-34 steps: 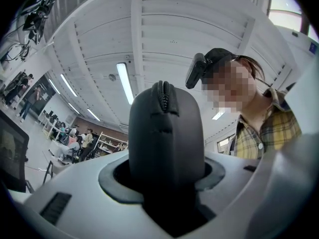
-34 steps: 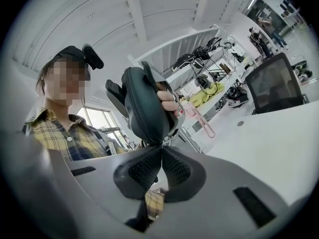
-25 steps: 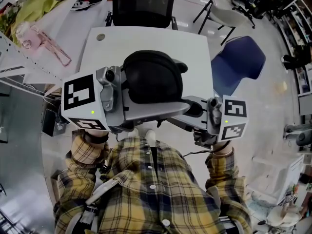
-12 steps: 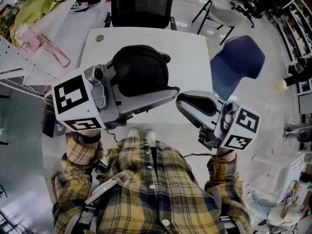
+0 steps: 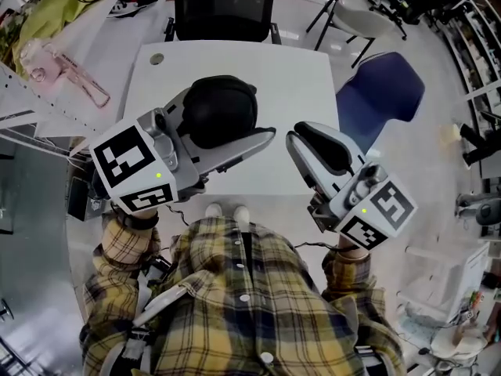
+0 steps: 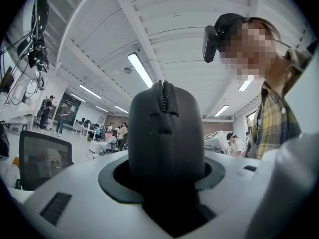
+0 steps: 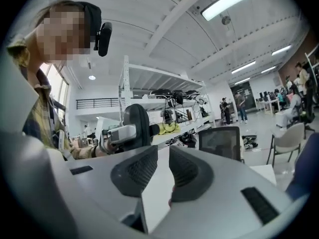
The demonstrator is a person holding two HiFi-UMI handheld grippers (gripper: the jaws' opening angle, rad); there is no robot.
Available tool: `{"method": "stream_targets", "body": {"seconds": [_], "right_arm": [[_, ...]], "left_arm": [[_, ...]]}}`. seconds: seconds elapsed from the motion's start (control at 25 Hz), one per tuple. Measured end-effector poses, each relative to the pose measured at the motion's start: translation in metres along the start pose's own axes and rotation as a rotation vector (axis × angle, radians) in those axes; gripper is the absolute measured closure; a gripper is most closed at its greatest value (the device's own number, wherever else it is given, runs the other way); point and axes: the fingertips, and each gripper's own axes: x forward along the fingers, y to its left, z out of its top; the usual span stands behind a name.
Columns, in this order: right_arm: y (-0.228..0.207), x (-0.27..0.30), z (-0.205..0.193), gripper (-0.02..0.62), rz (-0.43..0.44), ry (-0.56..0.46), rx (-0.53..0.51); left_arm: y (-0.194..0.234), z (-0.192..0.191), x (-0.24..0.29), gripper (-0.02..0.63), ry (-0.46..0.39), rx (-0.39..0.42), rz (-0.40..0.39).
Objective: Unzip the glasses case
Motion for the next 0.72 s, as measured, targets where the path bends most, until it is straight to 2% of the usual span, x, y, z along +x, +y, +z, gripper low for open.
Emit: {"method": "stream_targets", "body": {"seconds": [0.24, 0.4, 0.56, 0.72], "right_arm": [[-0.013, 0.002, -0.003, 0.548, -0.139, -0.022, -0.035], [-0.016, 0.003, -0.012, 0.549, -0.18, -0.005, -0.072], [-0.02, 0.003, -0.019, 0.581, -0.21, 0.003, -0.097], [-0.024, 0.006, -0.026, 0.595, -0.218, 0.016, -0.083]], "left_arm": [[0.017, -0.02, -0.007, 0.358, 0.015, -0.007, 0.093], [0.021, -0.029, -0.013, 0.359, 0.017, -0.002, 0.126], [0.02, -0.036, -0.013, 0.358, 0.015, 0.009, 0.131], [0.016, -0.043, -0.015, 0.358, 0.021, 0.013, 0.103]]}}
